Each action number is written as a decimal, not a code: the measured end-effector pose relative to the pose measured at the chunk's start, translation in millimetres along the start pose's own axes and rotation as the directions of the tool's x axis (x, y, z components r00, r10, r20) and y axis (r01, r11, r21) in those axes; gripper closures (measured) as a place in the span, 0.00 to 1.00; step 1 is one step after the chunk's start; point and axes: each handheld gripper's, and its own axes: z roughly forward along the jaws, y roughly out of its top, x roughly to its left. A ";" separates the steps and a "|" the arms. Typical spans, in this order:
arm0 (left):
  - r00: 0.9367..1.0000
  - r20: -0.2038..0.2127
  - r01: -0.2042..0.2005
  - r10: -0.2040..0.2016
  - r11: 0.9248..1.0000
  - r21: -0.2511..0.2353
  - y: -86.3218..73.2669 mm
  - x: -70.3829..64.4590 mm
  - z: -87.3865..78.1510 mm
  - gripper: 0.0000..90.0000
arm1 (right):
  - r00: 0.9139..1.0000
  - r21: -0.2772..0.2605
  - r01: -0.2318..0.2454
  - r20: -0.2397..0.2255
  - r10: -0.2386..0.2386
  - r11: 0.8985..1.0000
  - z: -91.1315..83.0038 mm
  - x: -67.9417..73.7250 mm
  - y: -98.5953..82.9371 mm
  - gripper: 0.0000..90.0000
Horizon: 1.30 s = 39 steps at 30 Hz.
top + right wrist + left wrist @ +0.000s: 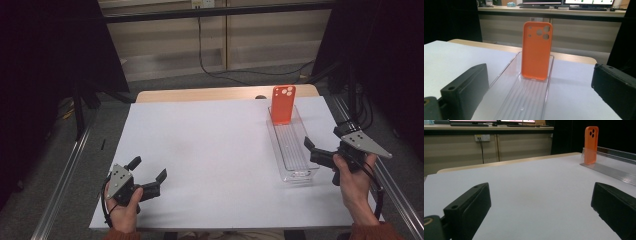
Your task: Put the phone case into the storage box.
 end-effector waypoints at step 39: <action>0.999 -0.033 0.000 0.000 1.000 0.000 -2.3 0.9 -12.9 0.03 | 0.999 -0.002 -0.018 0.028 0.018 1.000 -61.2 11.3 -57.4 0.00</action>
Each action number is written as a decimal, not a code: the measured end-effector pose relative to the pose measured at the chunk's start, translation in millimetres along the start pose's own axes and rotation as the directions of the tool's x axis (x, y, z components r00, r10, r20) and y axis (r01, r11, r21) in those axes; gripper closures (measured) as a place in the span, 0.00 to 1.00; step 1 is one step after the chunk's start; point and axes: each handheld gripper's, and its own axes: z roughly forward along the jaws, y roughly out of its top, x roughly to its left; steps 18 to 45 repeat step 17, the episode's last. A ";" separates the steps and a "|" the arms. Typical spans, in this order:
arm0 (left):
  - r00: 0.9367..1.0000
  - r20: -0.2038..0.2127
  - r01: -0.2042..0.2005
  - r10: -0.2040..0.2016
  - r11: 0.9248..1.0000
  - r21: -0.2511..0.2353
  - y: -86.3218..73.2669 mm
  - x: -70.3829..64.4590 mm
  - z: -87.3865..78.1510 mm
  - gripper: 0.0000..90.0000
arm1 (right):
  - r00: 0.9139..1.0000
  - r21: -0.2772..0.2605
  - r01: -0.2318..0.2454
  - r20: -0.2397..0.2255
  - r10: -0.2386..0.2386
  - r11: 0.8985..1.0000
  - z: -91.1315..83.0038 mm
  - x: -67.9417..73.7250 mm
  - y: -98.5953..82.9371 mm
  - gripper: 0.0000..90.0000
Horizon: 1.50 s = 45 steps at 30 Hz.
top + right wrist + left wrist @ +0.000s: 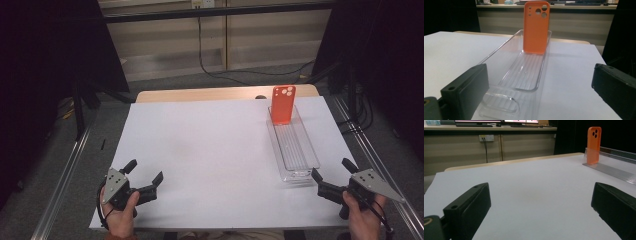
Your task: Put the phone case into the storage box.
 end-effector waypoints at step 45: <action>1.000 0.026 -0.014 0.013 1.000 0.018 -0.7 -3.4 5.5 0.03 | 1.000 -0.010 -0.001 -0.003 0.001 1.000 -4.2 -1.2 -4.2 0.00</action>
